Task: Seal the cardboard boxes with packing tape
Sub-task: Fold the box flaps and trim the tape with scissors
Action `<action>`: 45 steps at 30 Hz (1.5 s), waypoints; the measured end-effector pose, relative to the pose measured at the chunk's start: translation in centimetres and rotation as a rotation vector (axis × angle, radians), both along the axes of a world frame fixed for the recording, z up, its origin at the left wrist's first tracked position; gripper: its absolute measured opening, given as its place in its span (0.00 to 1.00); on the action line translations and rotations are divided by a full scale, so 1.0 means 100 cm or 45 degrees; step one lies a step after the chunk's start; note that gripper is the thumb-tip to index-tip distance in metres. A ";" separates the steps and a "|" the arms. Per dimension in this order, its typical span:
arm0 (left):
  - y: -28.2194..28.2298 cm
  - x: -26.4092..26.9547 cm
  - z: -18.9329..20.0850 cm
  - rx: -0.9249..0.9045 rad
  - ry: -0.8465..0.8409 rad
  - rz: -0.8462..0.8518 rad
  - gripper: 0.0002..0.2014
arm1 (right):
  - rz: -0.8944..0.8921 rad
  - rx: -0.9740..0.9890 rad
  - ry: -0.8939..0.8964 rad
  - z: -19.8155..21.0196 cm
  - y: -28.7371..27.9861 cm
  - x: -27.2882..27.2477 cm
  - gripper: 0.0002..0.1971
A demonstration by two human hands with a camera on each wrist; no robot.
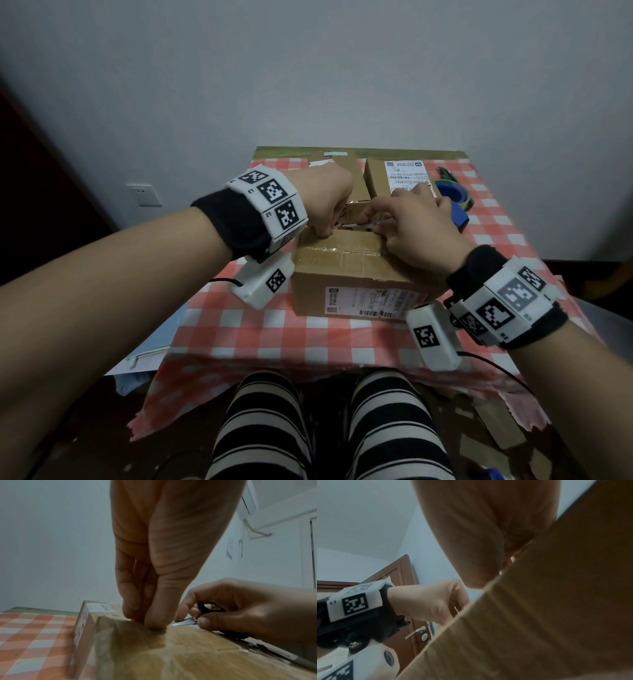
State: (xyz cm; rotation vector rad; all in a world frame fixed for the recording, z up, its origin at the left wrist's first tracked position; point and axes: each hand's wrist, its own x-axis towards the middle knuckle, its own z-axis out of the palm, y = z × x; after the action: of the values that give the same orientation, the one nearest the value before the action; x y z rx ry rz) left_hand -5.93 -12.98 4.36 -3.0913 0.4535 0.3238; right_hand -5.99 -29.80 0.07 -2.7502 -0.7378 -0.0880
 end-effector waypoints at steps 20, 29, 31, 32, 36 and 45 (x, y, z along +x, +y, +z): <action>0.026 -0.005 -0.007 -0.403 0.165 0.114 0.06 | 0.112 0.060 -0.082 0.008 -0.007 -0.008 0.13; 0.041 -0.032 -0.010 -0.450 0.621 0.273 0.34 | 0.202 -0.011 -0.093 0.016 0.001 -0.024 0.11; 0.041 -0.038 -0.014 -0.527 0.654 0.294 0.33 | 0.211 -0.034 -0.118 0.017 0.004 -0.029 0.10; 0.042 -0.040 -0.015 -0.581 0.662 0.297 0.32 | 0.209 -0.051 -0.136 0.019 0.006 -0.031 0.10; 0.041 -0.044 -0.015 -0.684 0.644 0.306 0.29 | 0.180 -0.098 -0.191 0.027 0.008 -0.037 0.11; 0.041 -0.041 -0.016 -0.736 0.687 0.301 0.26 | 0.130 -0.354 -0.351 0.040 0.020 -0.061 0.10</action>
State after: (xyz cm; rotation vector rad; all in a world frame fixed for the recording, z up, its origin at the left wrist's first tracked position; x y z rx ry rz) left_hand -10.02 -8.90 2.79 -3.5875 0.1942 1.2553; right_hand -12.07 -27.77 4.10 -2.9914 -1.0320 -0.3759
